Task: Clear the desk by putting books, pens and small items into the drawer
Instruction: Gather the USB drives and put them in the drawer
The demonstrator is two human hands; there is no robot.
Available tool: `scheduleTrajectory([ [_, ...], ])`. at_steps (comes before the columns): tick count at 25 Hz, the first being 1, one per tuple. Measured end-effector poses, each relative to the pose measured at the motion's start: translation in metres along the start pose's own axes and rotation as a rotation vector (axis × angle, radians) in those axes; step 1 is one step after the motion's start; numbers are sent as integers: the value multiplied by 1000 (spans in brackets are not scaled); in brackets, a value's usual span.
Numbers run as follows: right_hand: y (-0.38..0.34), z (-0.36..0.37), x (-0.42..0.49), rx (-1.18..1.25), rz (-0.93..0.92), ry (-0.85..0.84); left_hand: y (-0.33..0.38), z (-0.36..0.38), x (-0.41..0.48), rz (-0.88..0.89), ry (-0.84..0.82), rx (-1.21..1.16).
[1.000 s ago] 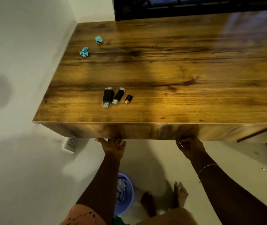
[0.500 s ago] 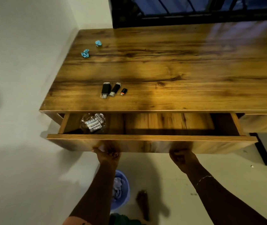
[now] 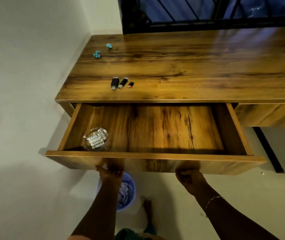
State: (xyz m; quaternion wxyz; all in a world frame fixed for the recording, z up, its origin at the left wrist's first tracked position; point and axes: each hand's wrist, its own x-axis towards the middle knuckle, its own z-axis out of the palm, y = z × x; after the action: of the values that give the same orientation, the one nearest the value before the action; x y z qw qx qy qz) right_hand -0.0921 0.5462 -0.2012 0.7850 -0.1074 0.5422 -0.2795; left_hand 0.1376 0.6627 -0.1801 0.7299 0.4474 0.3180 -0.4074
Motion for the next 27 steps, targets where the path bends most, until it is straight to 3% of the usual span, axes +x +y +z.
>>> scheduleTrajectory([
  [4, 4, -3, -13, -231, -38, 61, 2, -16, -4, -14, 14, 99],
  [8, -2, 17, -39, -512, -124, 177, 5, -19, -25, 147, 53, 229],
  [11, -5, 36, -64, -546, -227, 158, 15, -11, -44, 433, 163, 282],
  [15, 0, 53, -102, -636, -470, 225, 33, 11, -76, 979, 365, 640],
  [18, -2, 69, -135, -782, -682, 246, 38, 26, -99, 1300, 279, 933],
  [21, -14, 92, -146, -989, -898, 158, 48, 45, -101, 1355, 189, 1049],
  [27, -54, 152, -104, -1210, -989, -59, 76, 98, -76, 1400, -34, 1250],
])
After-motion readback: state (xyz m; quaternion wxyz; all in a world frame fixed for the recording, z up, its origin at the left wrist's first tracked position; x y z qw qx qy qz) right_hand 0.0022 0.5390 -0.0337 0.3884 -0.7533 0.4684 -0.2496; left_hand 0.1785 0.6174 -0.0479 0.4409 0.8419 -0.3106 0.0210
